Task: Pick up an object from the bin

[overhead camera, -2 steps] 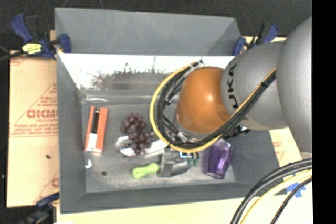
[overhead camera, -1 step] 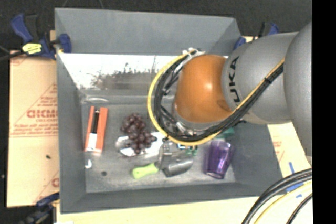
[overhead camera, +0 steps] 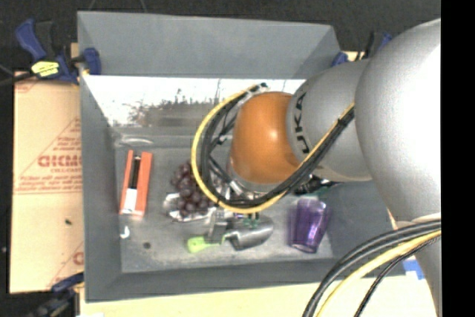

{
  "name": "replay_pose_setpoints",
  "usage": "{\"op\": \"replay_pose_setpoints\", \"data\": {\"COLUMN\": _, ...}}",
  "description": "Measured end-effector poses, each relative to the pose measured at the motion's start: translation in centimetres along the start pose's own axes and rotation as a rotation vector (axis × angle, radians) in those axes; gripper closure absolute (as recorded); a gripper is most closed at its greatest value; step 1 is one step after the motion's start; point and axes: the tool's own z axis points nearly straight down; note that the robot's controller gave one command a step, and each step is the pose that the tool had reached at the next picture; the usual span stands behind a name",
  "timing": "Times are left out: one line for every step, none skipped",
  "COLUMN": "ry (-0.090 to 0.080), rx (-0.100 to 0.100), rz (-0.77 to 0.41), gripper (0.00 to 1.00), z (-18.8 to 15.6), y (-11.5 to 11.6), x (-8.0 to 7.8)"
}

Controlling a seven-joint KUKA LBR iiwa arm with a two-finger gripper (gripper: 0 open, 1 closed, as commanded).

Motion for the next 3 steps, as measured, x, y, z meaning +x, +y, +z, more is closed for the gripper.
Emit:
{"op": "replay_pose_setpoints", "data": {"ry": -0.005, "rx": -0.002, "rz": -0.134, "gripper": 1.0, "z": -0.8, "y": 4.8, "x": 2.5}}
{"op": "replay_pose_setpoints", "data": {"ry": -0.005, "rx": -0.002, "rz": -0.134, "gripper": 1.0, "z": -0.8, "y": 4.8, "x": 2.5}}
{"op": "replay_pose_setpoints", "data": {"ry": -0.01, "rx": -0.004, "rz": -0.157, "gripper": 1.0, "z": -6.0, "y": 5.9, "x": 1.8}}
